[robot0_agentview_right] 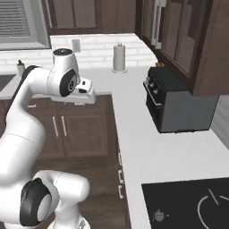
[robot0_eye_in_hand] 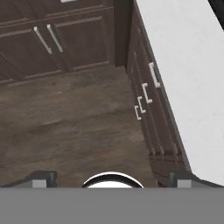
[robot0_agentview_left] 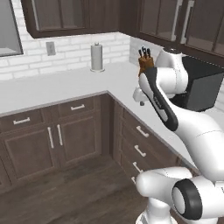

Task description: Take a straw from the drawer in front and place it inside the glass cup on the dining counter.

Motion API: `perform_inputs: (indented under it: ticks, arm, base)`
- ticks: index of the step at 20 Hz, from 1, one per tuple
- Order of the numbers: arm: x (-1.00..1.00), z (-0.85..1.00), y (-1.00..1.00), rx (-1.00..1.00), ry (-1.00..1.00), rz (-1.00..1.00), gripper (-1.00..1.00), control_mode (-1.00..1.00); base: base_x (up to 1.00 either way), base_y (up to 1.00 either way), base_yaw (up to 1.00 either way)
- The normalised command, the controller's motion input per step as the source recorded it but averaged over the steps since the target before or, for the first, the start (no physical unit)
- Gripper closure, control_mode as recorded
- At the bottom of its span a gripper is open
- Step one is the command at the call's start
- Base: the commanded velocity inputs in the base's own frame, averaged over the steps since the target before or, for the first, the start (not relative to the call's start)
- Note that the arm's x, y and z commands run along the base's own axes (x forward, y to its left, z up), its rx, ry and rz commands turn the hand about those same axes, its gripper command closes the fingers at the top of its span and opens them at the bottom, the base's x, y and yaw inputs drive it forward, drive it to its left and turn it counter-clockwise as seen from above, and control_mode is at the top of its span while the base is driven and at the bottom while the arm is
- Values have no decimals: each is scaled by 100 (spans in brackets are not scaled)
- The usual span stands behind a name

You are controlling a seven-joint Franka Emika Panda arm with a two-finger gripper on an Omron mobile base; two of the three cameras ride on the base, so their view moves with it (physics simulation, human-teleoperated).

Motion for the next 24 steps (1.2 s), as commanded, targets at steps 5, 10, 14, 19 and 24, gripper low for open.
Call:
perform_inputs:
  ticks: [5,10,14,19,24]
  arm:
    - [0,0,0,0,0,0,-100,100]
    - [-9,0,17,-4,0,21,-100,-100]
    - [0,-19,100,-33,0,4,-100,-100]
    - [20,-46,84,-51,-1,-3,-100,-100]
    - [36,-65,22,-53,-2,-11,-100,-100]
  base:
    - [0,-87,28]
    - [0,0,0]
    - [0,0,0]
    - [0,0,0]
    - [0,0,0]
